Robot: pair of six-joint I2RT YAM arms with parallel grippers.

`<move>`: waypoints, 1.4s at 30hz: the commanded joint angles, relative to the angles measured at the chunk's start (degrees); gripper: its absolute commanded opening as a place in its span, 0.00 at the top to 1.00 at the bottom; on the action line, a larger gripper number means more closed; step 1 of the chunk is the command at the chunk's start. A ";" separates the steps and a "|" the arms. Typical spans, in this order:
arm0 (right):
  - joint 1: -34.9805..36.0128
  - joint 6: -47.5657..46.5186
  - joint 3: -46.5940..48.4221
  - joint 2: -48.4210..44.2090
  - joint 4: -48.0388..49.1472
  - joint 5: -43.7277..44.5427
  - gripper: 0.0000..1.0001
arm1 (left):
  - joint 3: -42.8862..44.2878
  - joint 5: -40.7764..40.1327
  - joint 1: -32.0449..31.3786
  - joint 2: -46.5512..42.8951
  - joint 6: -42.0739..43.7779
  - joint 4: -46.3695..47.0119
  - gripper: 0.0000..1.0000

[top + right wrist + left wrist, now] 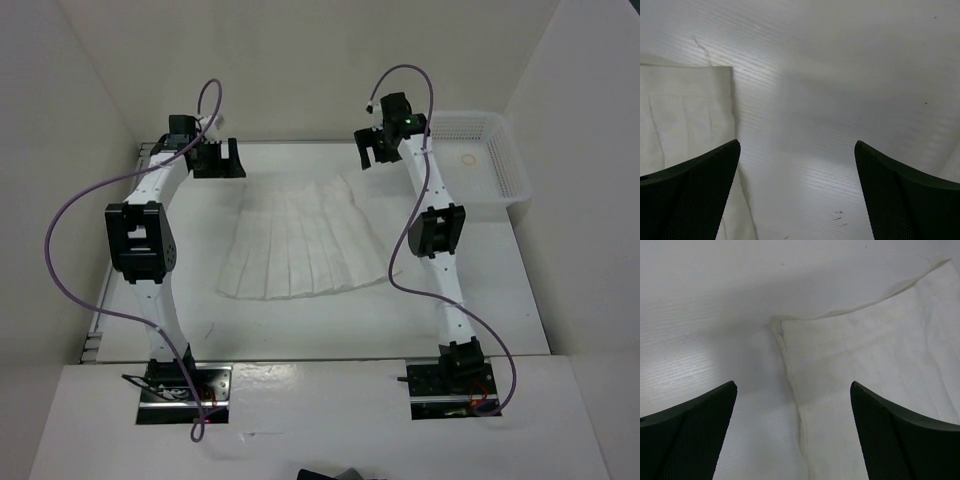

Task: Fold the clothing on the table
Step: Fold the skirt

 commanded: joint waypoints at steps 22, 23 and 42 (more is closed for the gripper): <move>2.16 4.63 -74.68 -63.69 30.58 0.09 0.01 | -11.57 -0.25 -0.19 -8.85 1.79 0.77 0.00; 1.64 3.85 -75.31 -62.28 32.51 0.09 0.01 | -11.57 -0.25 -0.19 -8.85 1.79 0.77 0.00; -0.56 2.17 -75.76 -43.38 50.63 2.37 0.05 | -11.14 -0.68 -0.19 -2.10 -1.02 4.47 0.26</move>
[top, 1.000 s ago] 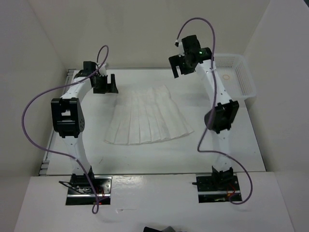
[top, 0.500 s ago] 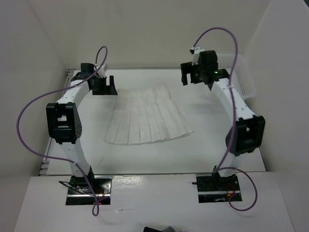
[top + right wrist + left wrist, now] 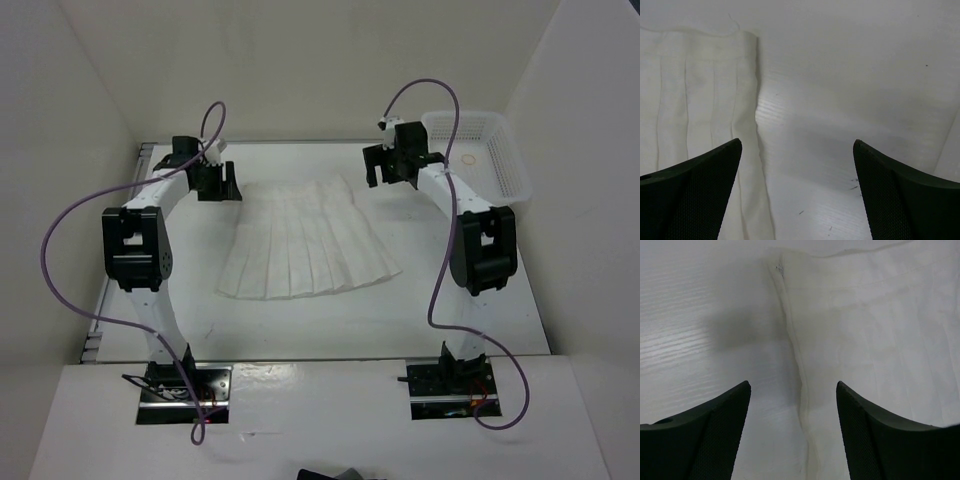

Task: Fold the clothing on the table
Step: Fold the skirt

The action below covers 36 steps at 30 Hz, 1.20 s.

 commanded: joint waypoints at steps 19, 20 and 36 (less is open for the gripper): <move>3.71 0.49 13.78 10.53 0.54 0.38 0.11 | 16.95 -9.89 -4.03 12.12 -2.78 -4.83 0.30; 4.24 0.49 13.78 11.05 0.54 1.43 0.11 | 16.96 -10.42 -4.04 12.13 -2.78 -4.84 0.30; -0.32 1.02 11.67 11.66 1.42 -8.92 0.12 | 18.19 -8.23 -5.09 15.12 -2.25 -5.37 0.37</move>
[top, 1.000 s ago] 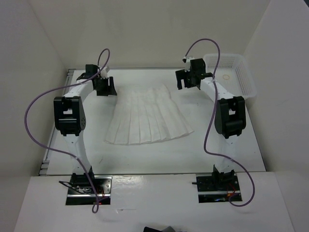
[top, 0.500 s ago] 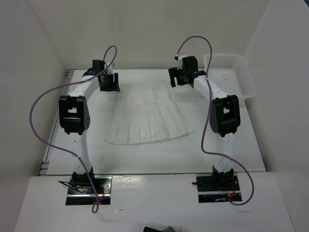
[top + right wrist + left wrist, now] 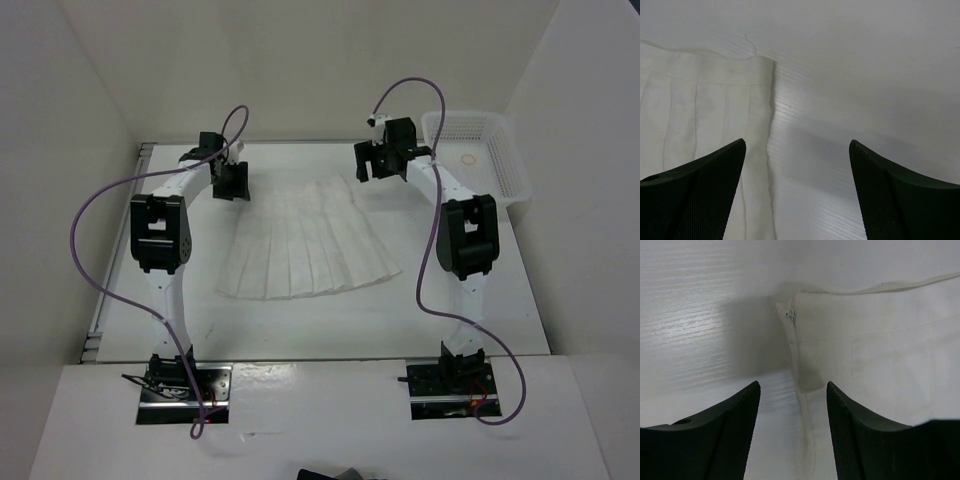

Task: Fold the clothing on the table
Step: Fold the skirt

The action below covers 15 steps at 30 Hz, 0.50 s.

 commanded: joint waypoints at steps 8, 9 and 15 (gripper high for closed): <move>-0.38 0.47 2.59 1.88 -1.32 -8.53 0.12 | 0.76 2.22 -0.26 -0.73 -0.35 0.87 0.37; 0.40 -0.23 3.20 1.89 -2.46 -8.53 0.14 | 0.76 2.83 -0.26 -0.73 -0.35 0.87 0.37; 3.04 0.38 7.78 5.13 -5.72 -5.02 0.14 | 0.24 4.07 -0.26 -0.73 0.17 0.87 0.39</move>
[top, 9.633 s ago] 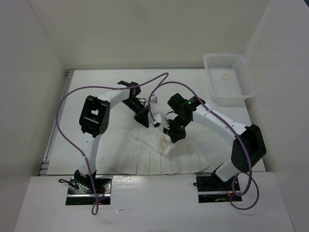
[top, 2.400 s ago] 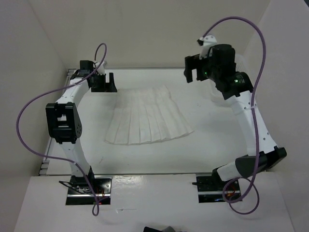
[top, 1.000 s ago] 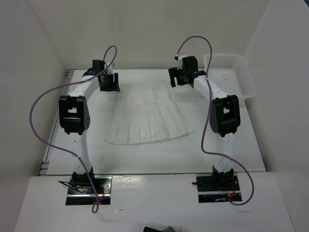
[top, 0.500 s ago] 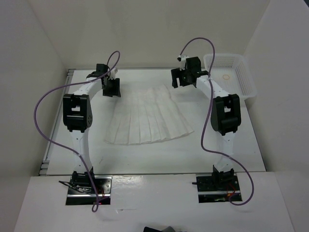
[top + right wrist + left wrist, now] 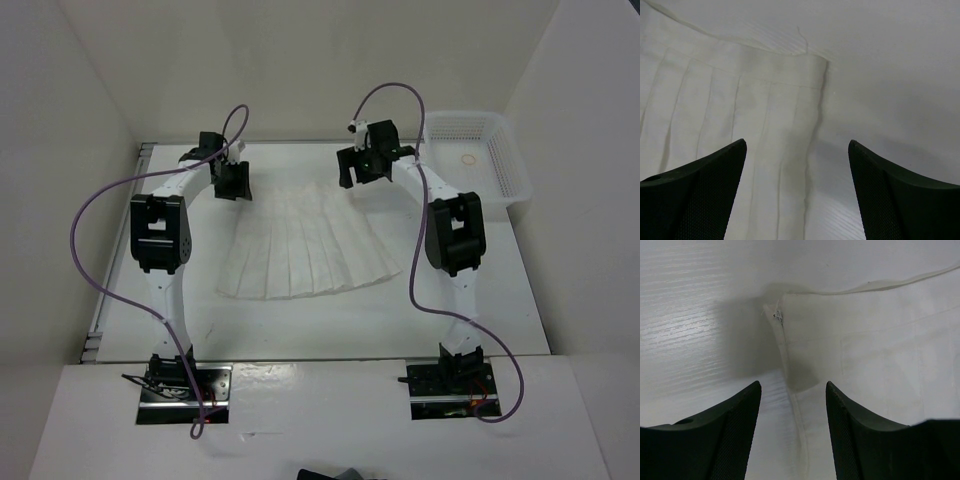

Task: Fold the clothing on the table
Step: Fold the skirt

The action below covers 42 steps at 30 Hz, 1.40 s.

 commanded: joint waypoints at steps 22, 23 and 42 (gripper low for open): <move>1.28 -2.25 -0.90 -2.62 -1.81 1.37 0.14 | 10.10 -0.75 -0.77 6.65 -2.57 -1.77 0.45; 1.28 -2.25 -0.90 -2.62 -1.29 1.37 0.14 | 9.49 -0.75 -0.77 6.65 -2.57 -1.77 0.45; 1.28 -2.78 -1.42 -3.67 -1.28 0.31 0.14 | 11.68 2.15 -2.35 7.70 -0.73 -1.77 0.53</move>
